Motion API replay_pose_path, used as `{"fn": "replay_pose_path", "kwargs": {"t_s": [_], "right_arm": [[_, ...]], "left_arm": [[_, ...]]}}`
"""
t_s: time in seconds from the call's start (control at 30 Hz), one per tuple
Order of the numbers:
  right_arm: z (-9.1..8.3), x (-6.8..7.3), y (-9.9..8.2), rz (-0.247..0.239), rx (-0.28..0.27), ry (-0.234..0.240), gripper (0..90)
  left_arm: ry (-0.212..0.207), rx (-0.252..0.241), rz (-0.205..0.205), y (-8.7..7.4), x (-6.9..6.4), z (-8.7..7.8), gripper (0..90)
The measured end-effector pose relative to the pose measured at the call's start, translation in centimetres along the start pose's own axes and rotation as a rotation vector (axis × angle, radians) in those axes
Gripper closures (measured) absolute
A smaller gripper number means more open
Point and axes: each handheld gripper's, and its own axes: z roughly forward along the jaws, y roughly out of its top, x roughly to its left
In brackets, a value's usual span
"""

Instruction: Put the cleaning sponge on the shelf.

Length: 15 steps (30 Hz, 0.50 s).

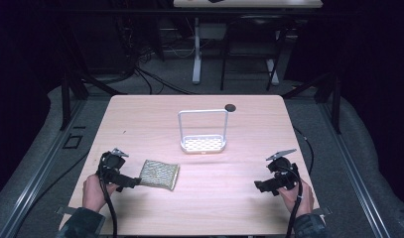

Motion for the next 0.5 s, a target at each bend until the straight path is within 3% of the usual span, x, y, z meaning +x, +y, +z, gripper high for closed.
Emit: {"fn": "replay_pose_path", "kwargs": {"t_s": [0.5], "right_arm": [[0.3, 0.1, 0.2, -0.007, 0.01, 0.016, 0.0]], "left_arm": [[-0.018, -0.018, 0.039, 1.4, -2.1, 0.4, 0.0]]}}
